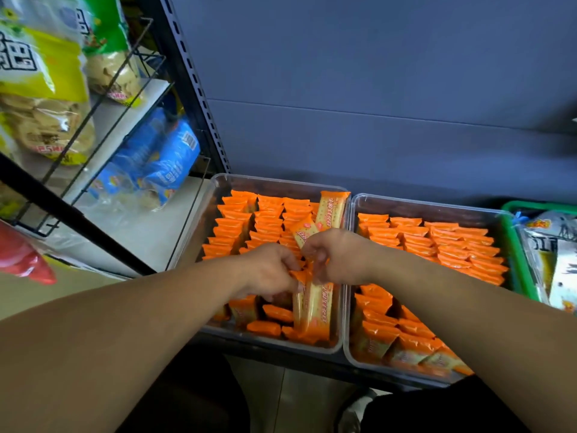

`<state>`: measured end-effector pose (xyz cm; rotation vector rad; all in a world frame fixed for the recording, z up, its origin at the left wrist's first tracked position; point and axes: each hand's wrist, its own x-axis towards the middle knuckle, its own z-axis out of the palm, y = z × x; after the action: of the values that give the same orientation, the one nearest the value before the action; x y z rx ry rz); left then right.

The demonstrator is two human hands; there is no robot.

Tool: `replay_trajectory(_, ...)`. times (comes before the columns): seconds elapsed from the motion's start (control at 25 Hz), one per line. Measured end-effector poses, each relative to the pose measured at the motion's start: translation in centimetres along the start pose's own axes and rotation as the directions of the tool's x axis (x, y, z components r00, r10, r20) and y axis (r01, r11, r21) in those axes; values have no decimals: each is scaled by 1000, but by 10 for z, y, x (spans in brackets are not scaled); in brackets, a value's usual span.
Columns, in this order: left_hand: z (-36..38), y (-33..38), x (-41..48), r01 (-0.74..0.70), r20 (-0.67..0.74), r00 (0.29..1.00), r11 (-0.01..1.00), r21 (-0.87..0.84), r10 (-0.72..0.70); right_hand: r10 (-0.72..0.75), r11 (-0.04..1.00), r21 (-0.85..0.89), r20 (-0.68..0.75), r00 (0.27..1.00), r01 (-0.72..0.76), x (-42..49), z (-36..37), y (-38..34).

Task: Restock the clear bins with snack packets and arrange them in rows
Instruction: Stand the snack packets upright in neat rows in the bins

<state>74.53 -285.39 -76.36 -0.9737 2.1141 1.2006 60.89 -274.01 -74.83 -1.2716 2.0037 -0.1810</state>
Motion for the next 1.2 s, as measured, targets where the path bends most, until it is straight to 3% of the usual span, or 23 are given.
replay_trajectory(0.08,-9,-2,-4,34,19,999,992,-125,-32,-26,999,24,57,998,25,-3,-3,-4)
replay_trajectory(0.28,-47,-20,-30,40,69,997,973,-227,-25,-19,991,136,96,995,6,-16,-13,-5)
replay_trajectory(0.48,-73,-50,-69,-21,-60,998,946,-323,1,-5,879,474,-81,997,44,-18,-28,-27)
replay_trajectory(0.6,-82,-78,-89,-54,-128,992,934,-353,9,-33,795,603,-77,996,73,-5,-22,-58)
replay_trajectory(0.84,-100,-123,-103,-52,-209,978,964,-262,-4,-11,579,811,115,993,-87,22,-17,-84)
replay_trajectory(1.08,-99,-123,-93,-157,-354,930,975,-156,94,18,609,780,162,987,-139,36,-14,-80)
replay_trajectory(1.2,-99,-130,-88,-172,-303,939,985,-8,162,91,623,767,126,988,-155,40,-8,-79)
